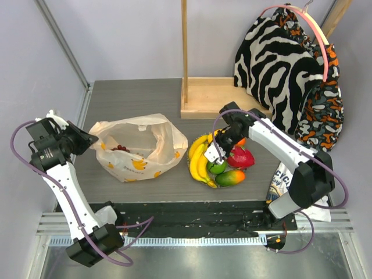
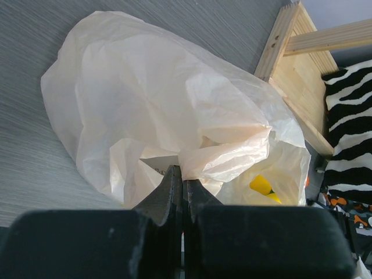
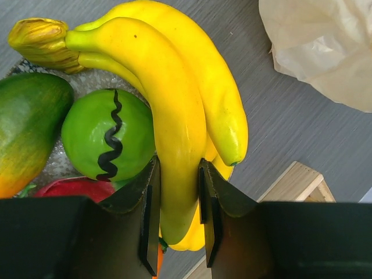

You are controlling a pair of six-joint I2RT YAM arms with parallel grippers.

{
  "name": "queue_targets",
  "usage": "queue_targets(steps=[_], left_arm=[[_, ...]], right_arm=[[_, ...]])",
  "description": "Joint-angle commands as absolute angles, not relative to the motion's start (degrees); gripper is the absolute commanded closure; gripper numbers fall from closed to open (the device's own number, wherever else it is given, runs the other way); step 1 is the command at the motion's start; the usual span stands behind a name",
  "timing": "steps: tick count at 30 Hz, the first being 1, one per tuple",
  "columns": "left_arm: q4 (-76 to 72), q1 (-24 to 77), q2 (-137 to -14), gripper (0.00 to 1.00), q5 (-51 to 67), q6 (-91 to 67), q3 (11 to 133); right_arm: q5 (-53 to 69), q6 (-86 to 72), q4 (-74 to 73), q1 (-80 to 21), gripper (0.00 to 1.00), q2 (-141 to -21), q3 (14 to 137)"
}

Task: Take the fake fruits out of the plastic bag
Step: Place the fake fruit on the plate.

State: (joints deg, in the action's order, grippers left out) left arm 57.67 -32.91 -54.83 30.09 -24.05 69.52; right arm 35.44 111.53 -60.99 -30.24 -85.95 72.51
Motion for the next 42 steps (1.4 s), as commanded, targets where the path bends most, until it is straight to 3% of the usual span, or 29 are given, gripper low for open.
queue_targets(steps=[1, 6, 7, 12, 16, 17, 25, 27, 29, 30, 38, 42], left_arm=[[57.3, -33.84, -53.26, 1.0, 31.29, -24.08, 69.26], [57.66, -34.01, -52.73, 1.0, 31.29, -23.99, 68.56], [57.74, -34.1, -52.73, 1.0, 31.29, -23.99, 68.55], [57.57, -34.1, -53.0, 1.0, 31.64, -24.17, 68.55], [57.39, -34.01, -53.26, 1.0, 31.73, -24.17, 68.38], [57.22, -34.1, -53.26, 1.0, 31.82, -24.34, 68.2], [56.69, -34.1, -53.52, 1.0, 32.34, -24.61, 67.68], [56.69, -34.1, -53.35, 1.0, 32.43, -24.61, 67.33], [56.51, -34.1, -53.26, 1.0, 32.52, -24.61, 66.98], [56.51, -34.19, -53.26, 1.0, 32.61, -24.87, 66.89], [57.13, -34.1, -53.17, 1.0, 32.78, -24.43, 67.41], [57.04, -34.1, -53.26, 1.0, 33.49, -24.7, 68.03]], right_arm=[[34.81, 129.46, -64.07, -30.15, 0.99, -89.37, 75.85], [33.75, 130.95, -63.37, -30.06, 0.97, -92.1, 76.91], [33.49, 131.65, -62.76, -29.88, 0.91, -92.46, 76.73], [31.21, 130.96, -58.89, -29.53, 0.84, -92.81, 73.83], [32.16, 130.0, -56.61, -28.83, 0.71, -92.29, 72.6], [32.17, 129.99, -56.17, -28.74, 0.61, -91.85, 71.64], [30.32, 129.81, -55.72, -27.51, 0.46, -88.95, 69.87], [30.32, 129.99, -55.72, -27.25, 0.36, -87.9, 69.7], [30.41, 129.99, -55.81, -26.72, 0.2, -87.63, 69.78], [30.58, 129.82, -55.72, -26.46, 0.0, -87.63, 69.87], [38.3, 126.57, -55.2, -24.0, 0.0, -86.4, 74.97], [44.26, 122.02, -47.07, -23.82, 0.01, -83.24, 74.71]])
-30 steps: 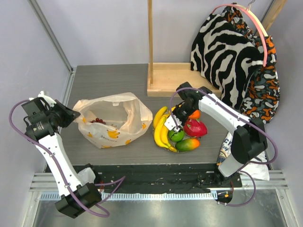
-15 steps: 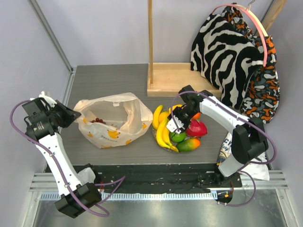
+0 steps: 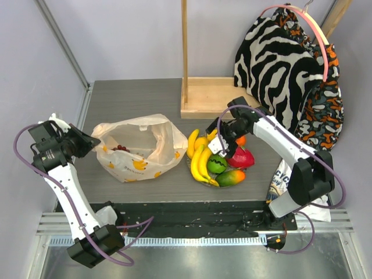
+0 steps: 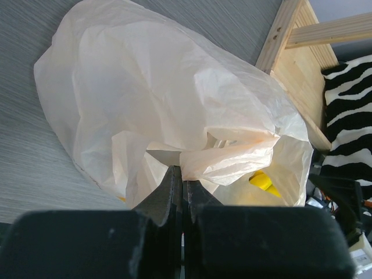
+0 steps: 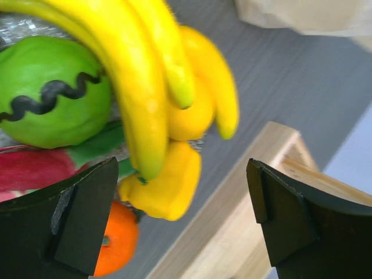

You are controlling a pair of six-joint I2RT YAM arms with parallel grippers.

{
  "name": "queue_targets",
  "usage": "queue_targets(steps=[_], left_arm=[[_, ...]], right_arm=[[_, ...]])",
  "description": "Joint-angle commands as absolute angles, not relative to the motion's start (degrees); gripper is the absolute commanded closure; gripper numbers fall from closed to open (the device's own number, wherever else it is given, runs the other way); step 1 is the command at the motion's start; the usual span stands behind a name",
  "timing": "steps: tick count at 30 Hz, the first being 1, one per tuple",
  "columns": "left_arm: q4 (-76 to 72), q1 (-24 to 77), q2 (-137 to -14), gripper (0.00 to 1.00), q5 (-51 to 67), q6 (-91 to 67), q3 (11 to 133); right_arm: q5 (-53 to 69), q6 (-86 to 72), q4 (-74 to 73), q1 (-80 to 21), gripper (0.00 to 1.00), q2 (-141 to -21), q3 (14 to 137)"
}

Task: Take the fake fruits out of the plastic bag
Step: Place the fake fruit on the plate, then take out the fake fruit from the plastic bag.

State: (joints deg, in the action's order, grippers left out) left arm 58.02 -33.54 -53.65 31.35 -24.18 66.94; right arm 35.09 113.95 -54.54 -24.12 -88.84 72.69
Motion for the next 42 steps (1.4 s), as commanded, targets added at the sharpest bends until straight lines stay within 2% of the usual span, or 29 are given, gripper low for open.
queue_targets(steps=[1, 2, 3, 5, 6, 7, 9, 12, 14, 15, 16, 20, 22, 26, 28, 31, 36, 39, 42], left_arm=[[57.22, -34.1, -53.26, 1.0, 33.57, -24.7, 68.2], [57.39, -34.19, -53.44, 1.0, 33.92, -24.78, 68.2], [57.57, -34.1, -53.35, 1.0, 34.01, -24.79, 68.29], [58.18, -34.1, -53.44, 1.0, 35.06, -24.61, 68.55], [58.27, -34.19, -53.35, 1.0, 35.85, -24.26, 68.82], [58.36, -34.1, -53.35, 1.0, 36.56, -24.26, 68.99], [58.27, -34.19, -53.52, 1.0, 39.53, -24.34, 69.52], [58.09, -34.19, -53.87, 1.0, 42.96, -24.7, 70.31], [58.71, -34.1, -53.96, 1.0, 44.47, -24.7, 71.19], [59.23, -34.1, -54.05, 1.0, 45.69, -24.61, 72.5], [60.89, -34.19, -54.23, 1.0, 46.31, -23.74, 73.12], [64.24, -34.19, -51.6, 1.0, 50.62, -23.12, 73.22], [67.31, -34.19, -51.24, 1.0, 52.55, -21.9, 72.69], [73.73, -34.19, -51.85, 1.0, 48.44, -19.17, 73.56], [76.11, -34.19, -52.03, 1.0, 43.79, -18.9, 73.39], [76.73, -34.28, -51.68, 1.0, 33.95, -19.33, 72.25], [82.34, -36.65, -50.02, 1.0, 14.53, -19.34, 69.7], [84.02, -36.65, -48.26, 1.0, 8.2, -19.25, 68.04], [84.11, -36.65, -47.64, 1.0, 6.6, -19.69, 67.76]], right_arm=[[46.82, 118.77, -43.45, -23.82, 0.0, -82.19, 73.05], [49.19, 106.73, -38.89, -23.99, 0.0, -80.18, 71.82], [53.83, 97.13, -24.67, -24.26, 0.01, -78.68, 70.33], [52.84, 69.68, -3.01, -26.53, 0.0, -76.48, 64.36], [49.69, 51.69, 13.11, -28.46, 0.01, -75.77, 63.12], [44.7, 45.94, 15.79, -33.0, 0.03, -75.94, 63.98], [42.2, 33.4, 15.56, -37.42, 0.12, -78.03, 67.74], [37.46, 19.47, 18.7, -44.54, 0.19, -81.81, 73.99], [31.85, 9.0, 20.03, -47.81, 0.29, -86.64, 76.54], [30.08, 7.22, 19.17, -48.68, 0.33, -88.66, 77.34], [27.88, 5.38, 18.2, -49.56, 0.43, -91.81, 78.56], [16.64, 2.46, 17.31, -53.51, 0.5, -98.87, 77.17], [16.17, 4.12, 17.66, -55.1, 0.53, -100.63, 74.89], [17.75, 12.35, 17.67, -61.6, 0.53, -100.9, 69.79], [18.45, 16.5, 17.23, -66.61, 0.53, -100.72, 67.07], [20.66, 17.41, 16.08, -68.9, 0.56, -101.51, 66.36], [16.36, 19.43, 15.9, -70.14, 0.55, -102.13, 65.57], [9.42, 16.53, 21.17, -70.22, 0.52, -101.87, 62.68], [4.14, 14.6, 25.04, -69.96, 0.49, -102.22, 62.84]])
